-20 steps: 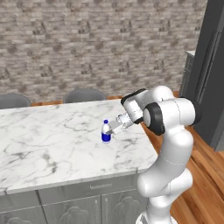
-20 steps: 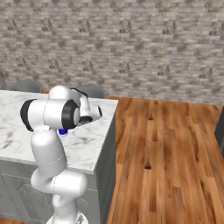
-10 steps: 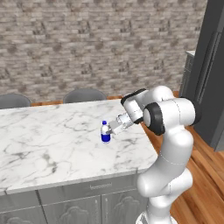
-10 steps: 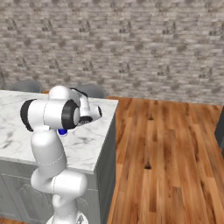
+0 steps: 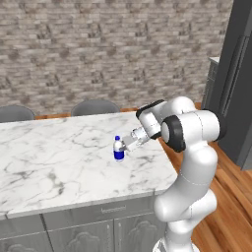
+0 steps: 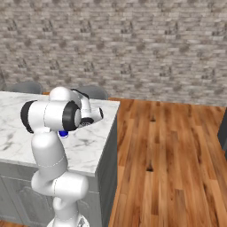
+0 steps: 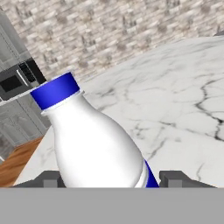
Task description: Pick the bottled water from the counter and place it in the open cabinet.
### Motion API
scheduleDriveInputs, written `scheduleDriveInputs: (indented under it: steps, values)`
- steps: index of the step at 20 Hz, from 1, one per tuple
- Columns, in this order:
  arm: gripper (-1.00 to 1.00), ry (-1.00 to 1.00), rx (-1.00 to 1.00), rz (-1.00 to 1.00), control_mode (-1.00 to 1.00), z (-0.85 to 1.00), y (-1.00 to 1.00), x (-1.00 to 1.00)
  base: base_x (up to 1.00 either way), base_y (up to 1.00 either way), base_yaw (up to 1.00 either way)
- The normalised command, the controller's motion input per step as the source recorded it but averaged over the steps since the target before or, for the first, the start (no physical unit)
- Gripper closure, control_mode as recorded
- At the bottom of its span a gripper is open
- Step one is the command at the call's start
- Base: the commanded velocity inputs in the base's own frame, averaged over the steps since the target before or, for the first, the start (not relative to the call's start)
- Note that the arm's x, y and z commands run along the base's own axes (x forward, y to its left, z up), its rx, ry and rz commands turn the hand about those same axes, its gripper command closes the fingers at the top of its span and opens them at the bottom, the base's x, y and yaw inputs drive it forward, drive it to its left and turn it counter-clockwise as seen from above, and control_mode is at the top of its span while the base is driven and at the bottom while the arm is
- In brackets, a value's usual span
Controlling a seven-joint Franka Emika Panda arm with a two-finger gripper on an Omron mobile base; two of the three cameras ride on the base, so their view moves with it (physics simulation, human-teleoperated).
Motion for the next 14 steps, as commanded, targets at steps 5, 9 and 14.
scheduleDriveInputs:
  steps: [5, 9, 14]
  values:
    - [1.00, 0.05, 0.00, -0.04, -1.00, 0.04, -0.24, 0.10, 0.00, 0.00, 0.00]
    - [1.00, 0.22, 0.00, -0.23, -1.00, 0.38, -0.15, 0.00, 0.00, 0.00, 0.00]
    - [1.00, 0.18, 0.00, -0.33, -1.00, 0.58, -0.16, 0.00, 0.00, 0.00, 0.00]
